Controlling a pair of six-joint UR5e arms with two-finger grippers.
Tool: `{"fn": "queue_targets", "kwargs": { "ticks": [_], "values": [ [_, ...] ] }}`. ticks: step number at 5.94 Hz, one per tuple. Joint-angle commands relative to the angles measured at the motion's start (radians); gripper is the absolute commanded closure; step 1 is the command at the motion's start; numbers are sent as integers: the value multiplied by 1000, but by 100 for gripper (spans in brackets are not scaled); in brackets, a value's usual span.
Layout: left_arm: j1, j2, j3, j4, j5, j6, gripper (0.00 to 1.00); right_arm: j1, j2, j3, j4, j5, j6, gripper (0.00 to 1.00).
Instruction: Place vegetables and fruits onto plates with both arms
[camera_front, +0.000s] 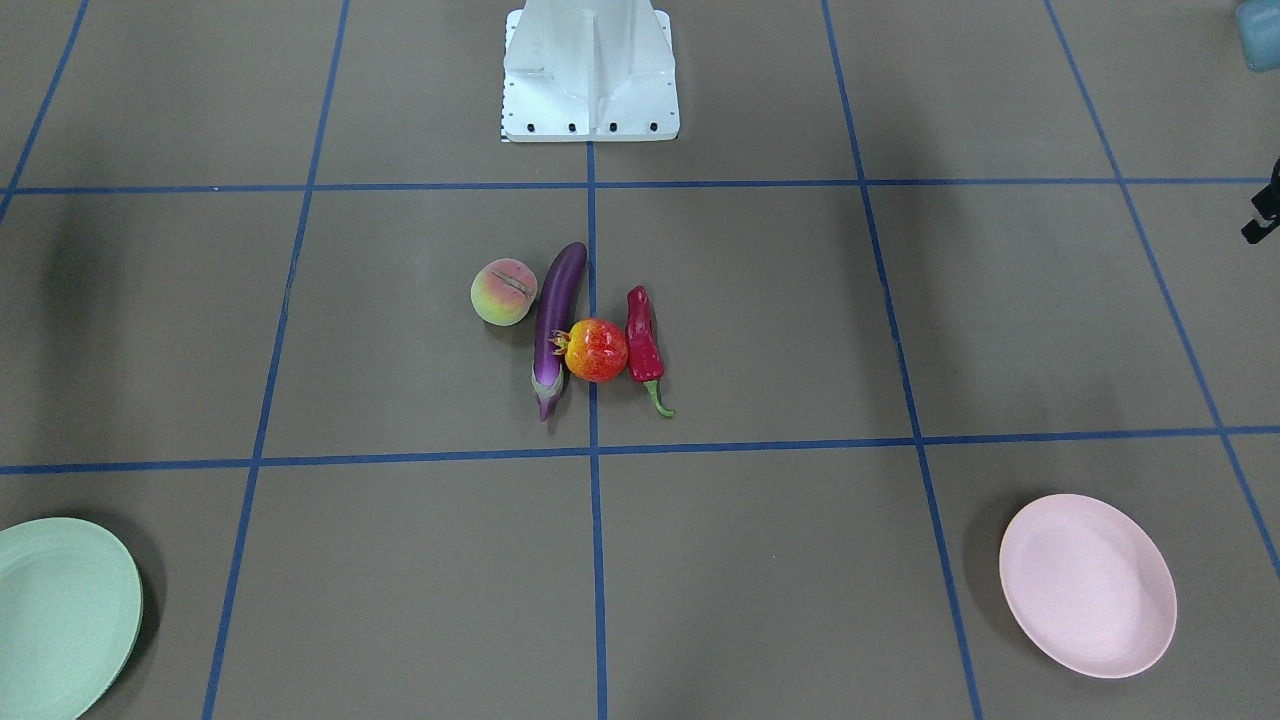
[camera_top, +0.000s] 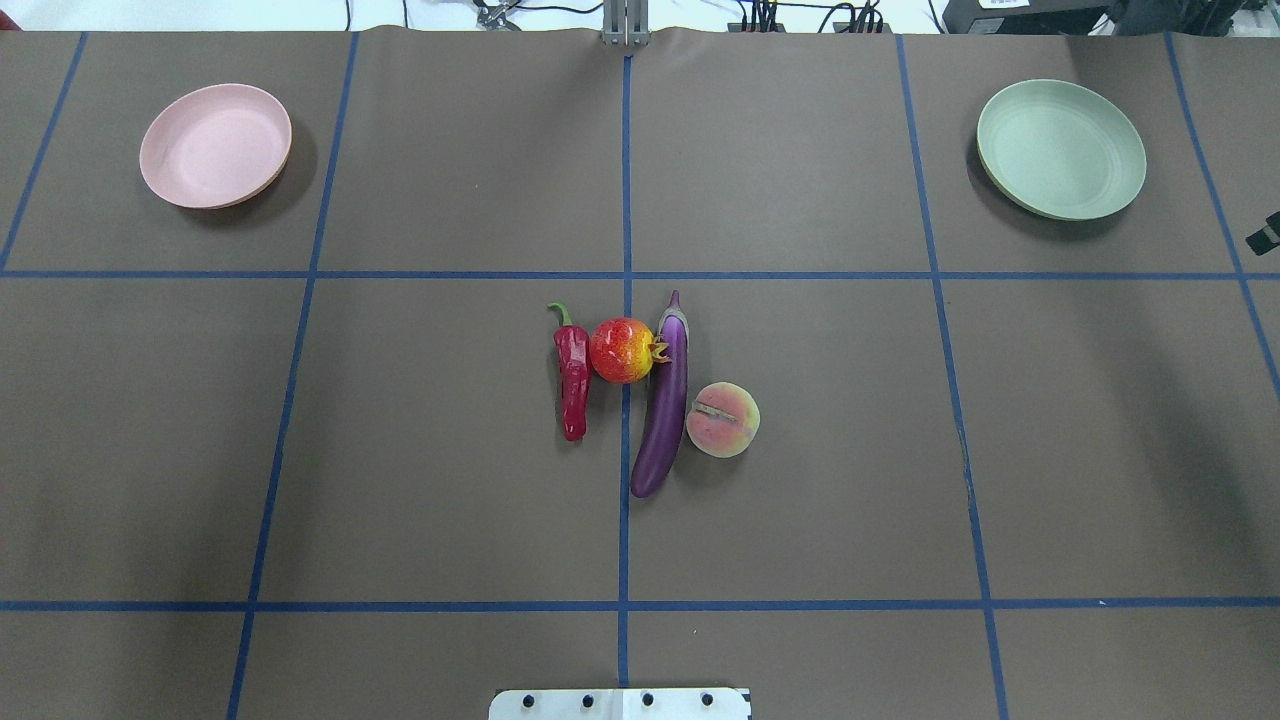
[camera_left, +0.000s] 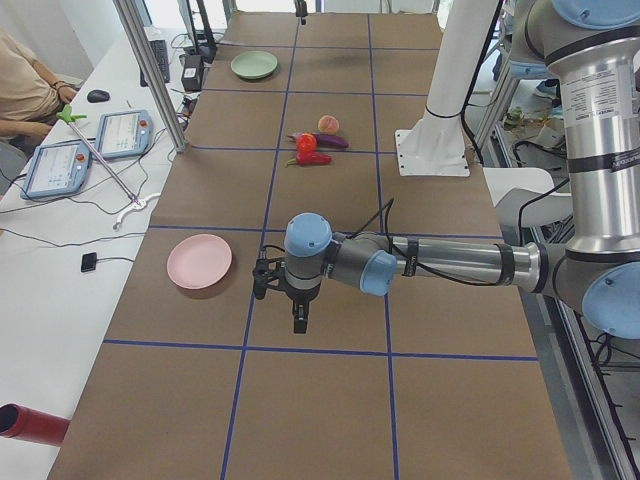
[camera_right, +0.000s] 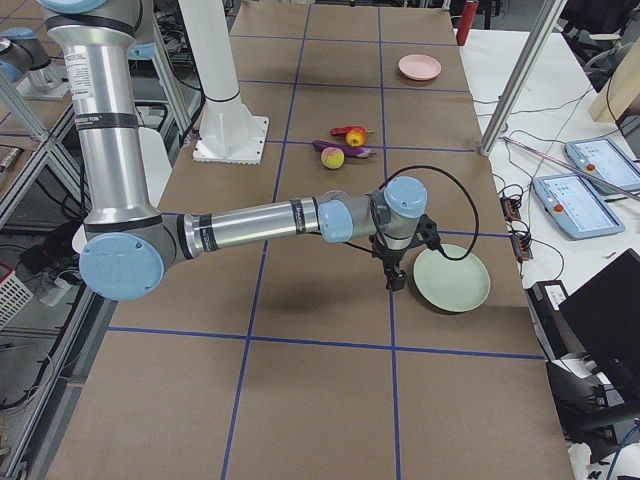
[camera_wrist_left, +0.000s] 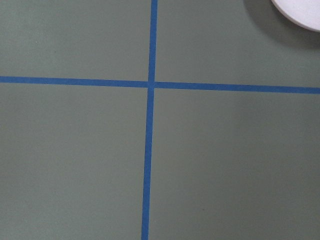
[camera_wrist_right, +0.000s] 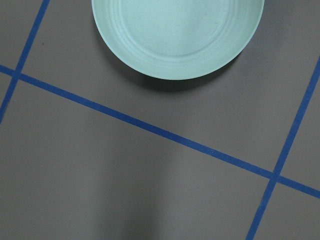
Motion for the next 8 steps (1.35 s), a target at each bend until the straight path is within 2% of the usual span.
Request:
{"fn": "queue_targets", "kwargs": {
  "ticks": [1,5,8],
  "values": [
    [0,11,-1,-1,0,1,0,0,-3,2,0,1,0,0],
    [0,5,-7,-4,3,9,0,0,6,9,0,10,2,0],
    [9,0,-21,-50,8,9,0,0,-47,17,45,4,-5,0]
  ]
}}
